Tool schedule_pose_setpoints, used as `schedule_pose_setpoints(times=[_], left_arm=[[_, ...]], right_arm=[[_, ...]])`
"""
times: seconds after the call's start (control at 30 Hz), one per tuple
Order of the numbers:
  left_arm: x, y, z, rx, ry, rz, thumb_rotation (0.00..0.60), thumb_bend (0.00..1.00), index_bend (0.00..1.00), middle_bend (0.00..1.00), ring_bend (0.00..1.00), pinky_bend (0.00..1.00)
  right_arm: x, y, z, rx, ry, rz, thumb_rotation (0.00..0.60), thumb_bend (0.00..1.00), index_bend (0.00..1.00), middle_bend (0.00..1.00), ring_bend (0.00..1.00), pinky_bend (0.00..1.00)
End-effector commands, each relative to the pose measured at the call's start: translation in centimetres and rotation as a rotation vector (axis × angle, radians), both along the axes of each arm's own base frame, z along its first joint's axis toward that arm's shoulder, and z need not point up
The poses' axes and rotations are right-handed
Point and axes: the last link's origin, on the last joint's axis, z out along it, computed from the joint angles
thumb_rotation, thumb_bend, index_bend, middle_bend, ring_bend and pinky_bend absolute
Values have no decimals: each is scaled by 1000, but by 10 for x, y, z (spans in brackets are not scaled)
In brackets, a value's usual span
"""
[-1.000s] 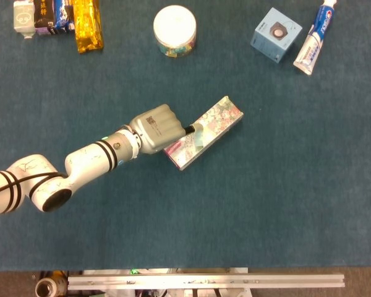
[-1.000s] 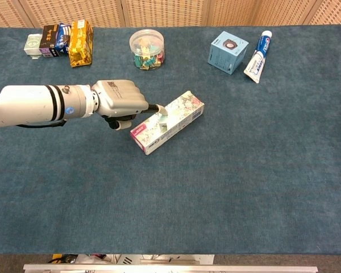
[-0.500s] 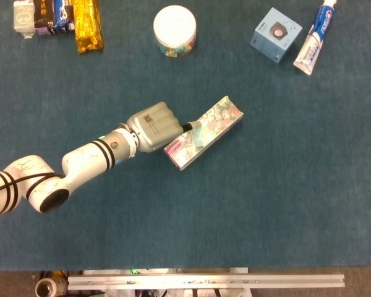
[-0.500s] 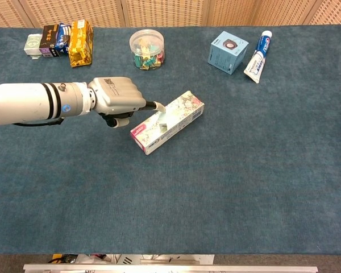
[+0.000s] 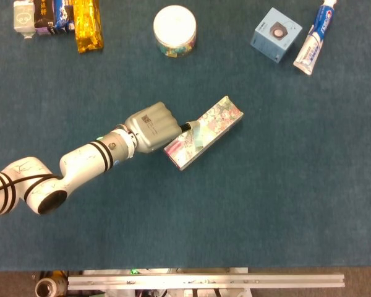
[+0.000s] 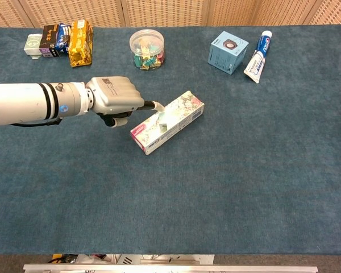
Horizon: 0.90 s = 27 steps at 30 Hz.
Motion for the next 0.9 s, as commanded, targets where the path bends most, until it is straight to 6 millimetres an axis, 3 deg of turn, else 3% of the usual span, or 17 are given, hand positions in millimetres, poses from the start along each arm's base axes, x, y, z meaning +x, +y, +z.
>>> schedule_pose_setpoints(times=[0.03,0.9], left_arm=[[-2,0,-1,0,8,0,600,554,58,861,976,1000],[-5,-6,-2,-6,17,-3,600,554,58,861,975,999]], right_arm=[[0,0,0,0,0,-1,600,352,530,732,858,833],[0,3,4,-11,0,0,600,352,530,732,863,837]])
